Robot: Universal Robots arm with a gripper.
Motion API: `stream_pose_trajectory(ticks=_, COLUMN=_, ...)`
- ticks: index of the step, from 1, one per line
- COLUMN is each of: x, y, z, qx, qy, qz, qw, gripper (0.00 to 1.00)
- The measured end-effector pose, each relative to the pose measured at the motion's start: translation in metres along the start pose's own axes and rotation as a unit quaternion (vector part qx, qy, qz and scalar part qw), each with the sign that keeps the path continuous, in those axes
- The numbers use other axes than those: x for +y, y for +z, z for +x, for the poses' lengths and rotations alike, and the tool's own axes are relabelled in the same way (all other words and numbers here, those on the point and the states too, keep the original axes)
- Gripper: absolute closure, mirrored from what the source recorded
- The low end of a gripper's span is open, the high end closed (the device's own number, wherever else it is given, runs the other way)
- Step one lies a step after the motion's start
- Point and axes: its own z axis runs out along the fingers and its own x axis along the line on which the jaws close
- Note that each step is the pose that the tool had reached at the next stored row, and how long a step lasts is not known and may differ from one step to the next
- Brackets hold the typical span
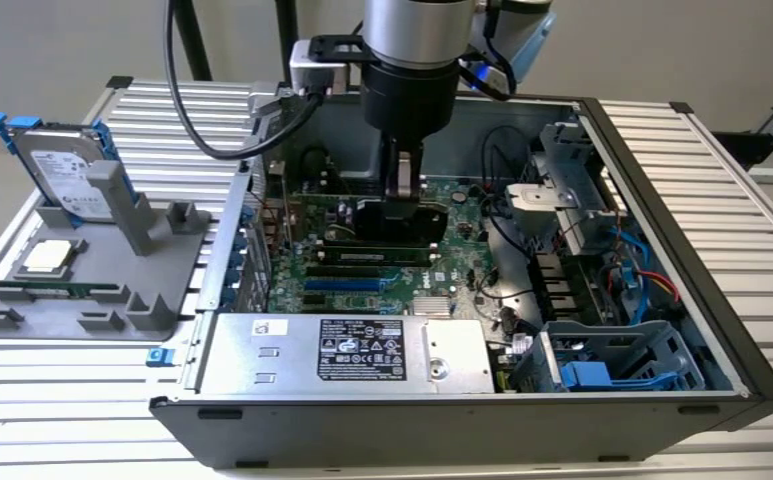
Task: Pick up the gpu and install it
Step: 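Insert the gpu into the slot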
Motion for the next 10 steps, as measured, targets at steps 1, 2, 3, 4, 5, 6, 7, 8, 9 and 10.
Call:
stream_pose_trajectory(ticks=1, x=0.0, y=0.0003, z=0.0, qx=-0.0001, qy=0.0, qz=0.0, qw=1.0, gripper=1.0)
stream_pose_trajectory(ticks=2, x=0.0, y=0.0008, z=0.0, qx=-0.0001, qy=0.0, qz=0.0001, qw=1.0, gripper=1.0)
stream_pose_trajectory(ticks=3, x=0.0, y=0.0015, z=0.0, qx=0.0, qy=0.0, qz=0.0, qw=1.0, gripper=1.0)
stream_pose_trajectory(ticks=4, x=0.0, y=0.002, z=0.0, qx=0.0, qy=0.0, qz=0.0, qw=1.0, gripper=1.0)
stream_pose_trajectory(ticks=5, x=0.0, y=0.0024, z=-0.0001, qx=0.0, qy=0.0, qz=0.0, qw=1.0, gripper=1.0)
stream_pose_trajectory(ticks=6, x=0.0, y=0.0028, z=-0.0001, qx=0.0002, qy=0.0, qz=0.0, qw=1.0, gripper=1.0)
stream_pose_trajectory(ticks=7, x=0.0, y=0.0032, z=-0.0001, qx=0.0003, qy=0.0, qz=0.0, qw=1.0, gripper=1.0)
stream_pose_trajectory(ticks=8, x=0.0, y=0.0035, z=-0.0001, qx=0.0004, qy=0.0, qz=0.0, qw=1.0, gripper=1.0)
stream_pose_trajectory(ticks=9, x=0.0, y=0.0039, z=-0.0001, qx=0.0006, qy=0.0, qz=0.0, qw=1.0, gripper=1.0)
stream_pose_trajectory(ticks=10, x=0.0, y=0.0043, z=-0.0001, qx=0.0006, qy=0.0, qz=0.0, qw=1.0, gripper=1.0)
